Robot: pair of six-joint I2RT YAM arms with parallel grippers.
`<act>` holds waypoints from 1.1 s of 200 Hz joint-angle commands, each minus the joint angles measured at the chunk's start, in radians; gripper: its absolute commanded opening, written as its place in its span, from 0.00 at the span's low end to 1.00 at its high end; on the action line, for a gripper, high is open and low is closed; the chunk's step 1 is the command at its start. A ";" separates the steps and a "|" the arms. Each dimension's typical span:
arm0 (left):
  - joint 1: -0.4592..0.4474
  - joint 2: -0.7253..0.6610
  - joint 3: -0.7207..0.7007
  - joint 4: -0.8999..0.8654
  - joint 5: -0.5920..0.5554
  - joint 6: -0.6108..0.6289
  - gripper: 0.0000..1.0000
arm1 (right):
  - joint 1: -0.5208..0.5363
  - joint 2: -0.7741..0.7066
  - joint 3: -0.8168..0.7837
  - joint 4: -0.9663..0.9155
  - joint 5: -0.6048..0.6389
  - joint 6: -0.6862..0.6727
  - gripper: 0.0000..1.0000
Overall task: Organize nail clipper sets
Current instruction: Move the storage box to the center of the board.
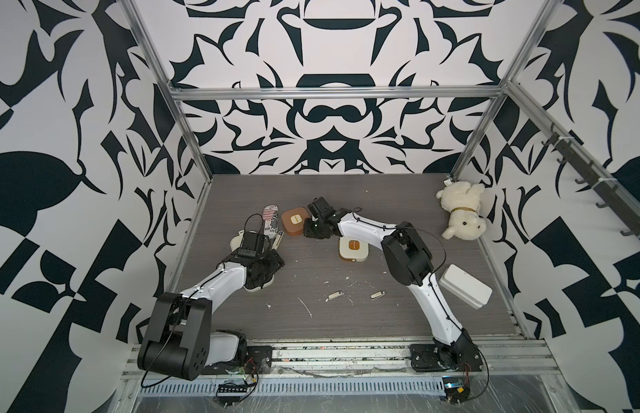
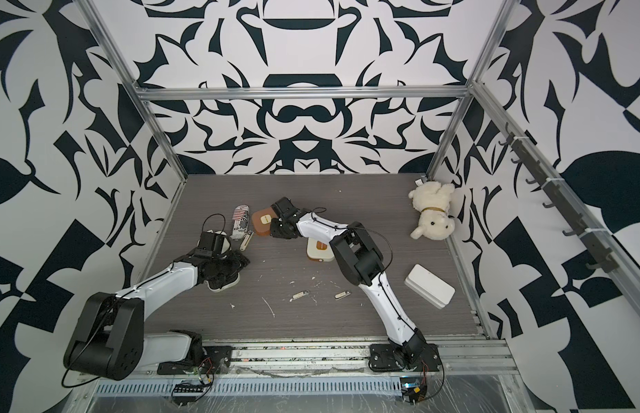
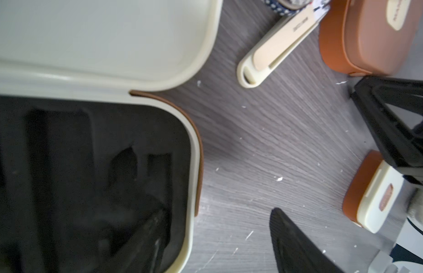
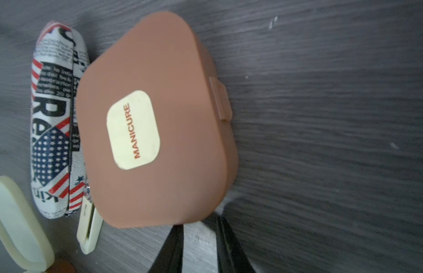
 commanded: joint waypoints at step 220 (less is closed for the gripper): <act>-0.527 0.220 0.232 0.208 -0.139 -0.424 0.83 | -0.050 -0.584 -0.574 -0.039 0.053 -0.124 0.30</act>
